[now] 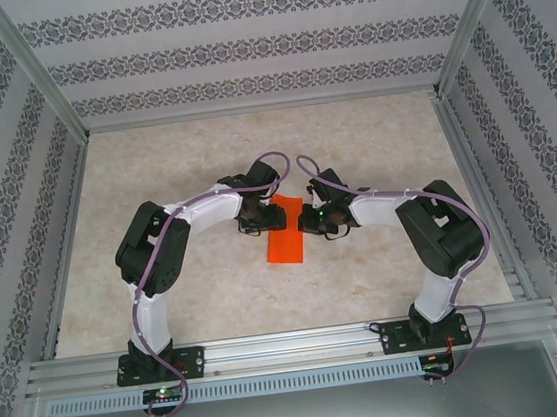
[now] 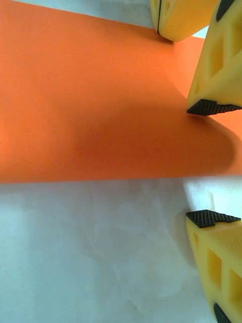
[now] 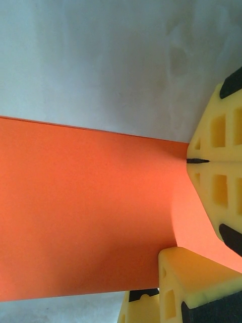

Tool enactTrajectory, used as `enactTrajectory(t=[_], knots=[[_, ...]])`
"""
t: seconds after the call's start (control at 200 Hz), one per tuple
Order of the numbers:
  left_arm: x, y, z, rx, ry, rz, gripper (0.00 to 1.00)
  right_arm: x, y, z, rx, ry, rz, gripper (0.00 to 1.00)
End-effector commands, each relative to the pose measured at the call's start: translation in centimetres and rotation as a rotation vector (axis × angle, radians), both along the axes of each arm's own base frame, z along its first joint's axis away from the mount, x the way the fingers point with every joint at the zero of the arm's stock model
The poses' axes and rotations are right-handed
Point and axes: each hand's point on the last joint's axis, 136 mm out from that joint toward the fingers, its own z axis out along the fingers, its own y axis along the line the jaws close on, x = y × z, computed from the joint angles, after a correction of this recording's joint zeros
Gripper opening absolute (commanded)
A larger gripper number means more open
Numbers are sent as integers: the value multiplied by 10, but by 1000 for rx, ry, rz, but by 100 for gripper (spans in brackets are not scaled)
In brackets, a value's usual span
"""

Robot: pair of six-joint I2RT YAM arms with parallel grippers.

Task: Fold a paper plane with a square sheet of paper (fold left side to right side)
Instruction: Hold the square sheet of paper at the center of the table, then first fold the square sheet of paper in half at the center of the table.

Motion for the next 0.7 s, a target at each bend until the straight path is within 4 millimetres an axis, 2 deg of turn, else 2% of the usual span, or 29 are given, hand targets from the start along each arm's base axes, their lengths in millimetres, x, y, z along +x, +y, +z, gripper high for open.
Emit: enactTrajectory(t=[0.0,0.105,0.34,0.445,0.585,0.694], knots=[[-12,-18,-14,-8,25,-74,57,-25,-12,-32,-104,105,28,2],[-8,-16,-2,-7,-7,-71,59,-28,-13,-38,-113,119,28,2],[2,-9,48,-68,-125,-28,65,-30,-15,-41,-136,129,30,2],[3,-3,62,-65,-159,-10,66,-31,-18,-42,-150,129,31,2],[1,0,71,-81,-185,-2,60,-32,-19,-41,-152,127,32,2],[-6,-22,72,-203,-149,-47,47,-32,-19,-40,-153,125,32,2]])
